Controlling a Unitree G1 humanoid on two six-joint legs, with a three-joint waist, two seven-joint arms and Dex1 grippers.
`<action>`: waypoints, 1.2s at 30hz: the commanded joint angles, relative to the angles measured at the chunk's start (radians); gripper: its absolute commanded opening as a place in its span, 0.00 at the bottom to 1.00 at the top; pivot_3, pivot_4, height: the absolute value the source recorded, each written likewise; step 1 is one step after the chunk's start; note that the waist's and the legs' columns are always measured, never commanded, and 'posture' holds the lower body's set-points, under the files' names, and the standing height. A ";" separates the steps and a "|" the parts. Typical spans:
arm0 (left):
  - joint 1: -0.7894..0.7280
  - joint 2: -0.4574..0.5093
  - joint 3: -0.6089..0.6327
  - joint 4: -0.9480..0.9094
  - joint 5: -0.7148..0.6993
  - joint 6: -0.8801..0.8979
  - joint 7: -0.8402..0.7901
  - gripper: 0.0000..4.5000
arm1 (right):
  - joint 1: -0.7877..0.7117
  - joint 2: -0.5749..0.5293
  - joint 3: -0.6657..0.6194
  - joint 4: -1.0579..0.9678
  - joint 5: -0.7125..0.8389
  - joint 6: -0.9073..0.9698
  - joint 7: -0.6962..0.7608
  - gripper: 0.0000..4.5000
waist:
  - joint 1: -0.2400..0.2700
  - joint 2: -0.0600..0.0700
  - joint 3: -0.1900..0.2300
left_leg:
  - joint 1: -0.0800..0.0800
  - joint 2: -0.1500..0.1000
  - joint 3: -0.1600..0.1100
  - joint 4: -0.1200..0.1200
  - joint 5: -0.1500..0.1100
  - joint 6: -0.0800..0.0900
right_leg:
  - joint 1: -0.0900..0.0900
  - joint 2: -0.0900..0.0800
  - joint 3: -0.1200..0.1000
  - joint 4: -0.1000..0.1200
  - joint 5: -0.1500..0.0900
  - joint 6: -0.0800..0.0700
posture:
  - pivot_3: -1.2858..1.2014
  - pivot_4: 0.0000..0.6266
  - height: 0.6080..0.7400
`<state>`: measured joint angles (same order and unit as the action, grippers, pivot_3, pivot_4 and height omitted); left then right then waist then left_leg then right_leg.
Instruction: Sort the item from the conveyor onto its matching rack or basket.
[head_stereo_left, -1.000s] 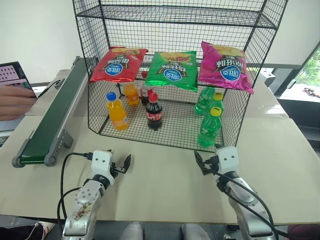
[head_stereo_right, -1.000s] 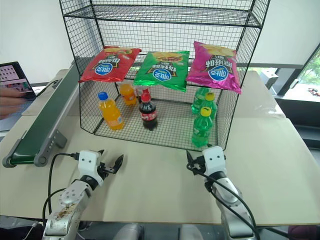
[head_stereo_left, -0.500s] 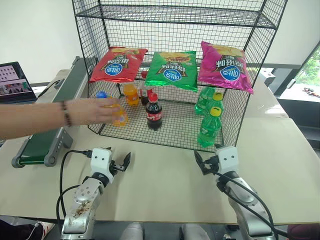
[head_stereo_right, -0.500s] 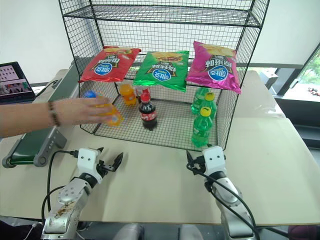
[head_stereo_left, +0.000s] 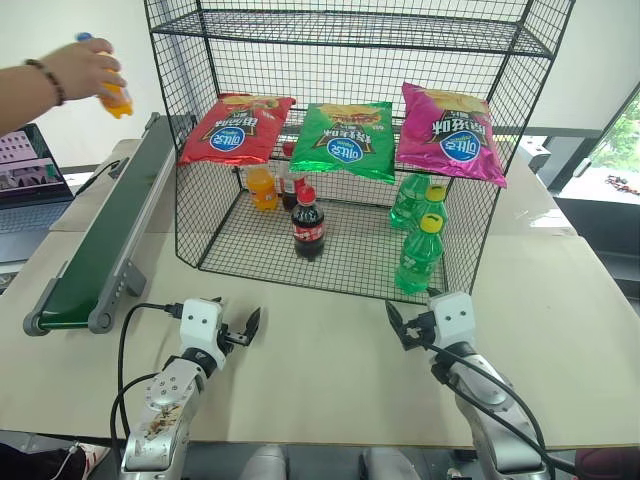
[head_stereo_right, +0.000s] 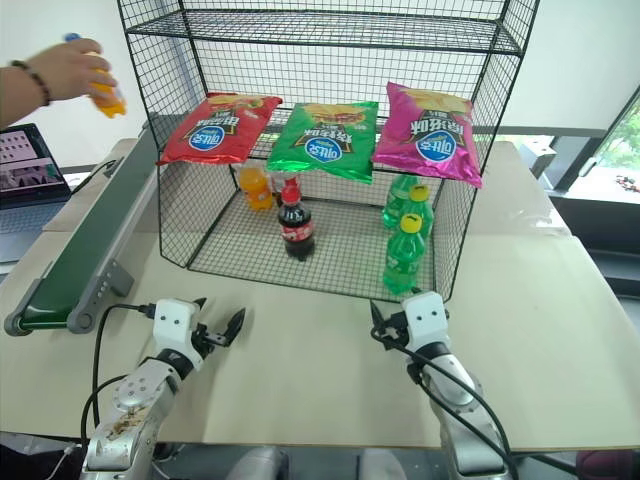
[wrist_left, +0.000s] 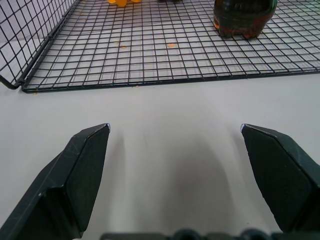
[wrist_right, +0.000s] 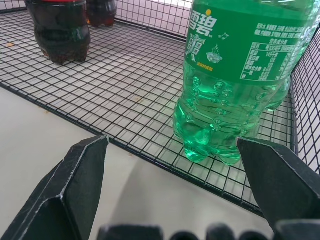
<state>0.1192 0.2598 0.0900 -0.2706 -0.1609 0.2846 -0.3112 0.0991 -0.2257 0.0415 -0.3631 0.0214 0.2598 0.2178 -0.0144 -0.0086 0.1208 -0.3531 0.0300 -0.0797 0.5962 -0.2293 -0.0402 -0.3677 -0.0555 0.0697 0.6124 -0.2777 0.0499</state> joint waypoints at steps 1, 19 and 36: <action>-0.005 0.002 0.008 -0.034 -0.011 -0.031 -0.005 0.99 | -0.009 -0.001 0.001 -0.031 0.000 -0.017 0.005 1.00 | 0.000 0.000 0.000 | 0.000 0.000 0.000 0.000 0.000 0.000 | 0.000 0.000 0.000 0.000 0.000 0.000 | 0.52 0.24 0.98; 0.061 0.036 0.195 -0.167 -0.157 -0.016 -0.021 0.99 | -0.086 -0.050 -0.012 -0.042 0.092 0.035 0.129 1.00 | -0.004 0.000 0.000 | 0.000 0.001 0.000 0.000 0.000 0.000 | 0.000 0.000 0.000 0.000 0.000 0.000 | 0.52 0.24 0.98; 0.214 0.099 0.720 -0.377 -0.493 0.086 0.126 0.99 | -0.528 -0.205 0.056 -0.071 0.573 0.326 0.637 1.00 | -0.004 -0.001 0.001 | 0.001 0.002 0.000 0.001 0.000 0.001 | 0.000 0.001 0.000 0.000 0.002 -0.005 | 0.52 0.24 0.98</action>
<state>0.3349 0.3446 0.7551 -0.6538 -0.6305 0.3821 -0.2020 -0.3894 -0.4383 0.0865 -0.4136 0.5400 0.5734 0.8089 -0.0188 -0.0095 0.1218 -0.3524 0.0318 -0.0798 0.5972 -0.2296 -0.0396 -0.3673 -0.0541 0.0693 0.6125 -0.2746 0.0441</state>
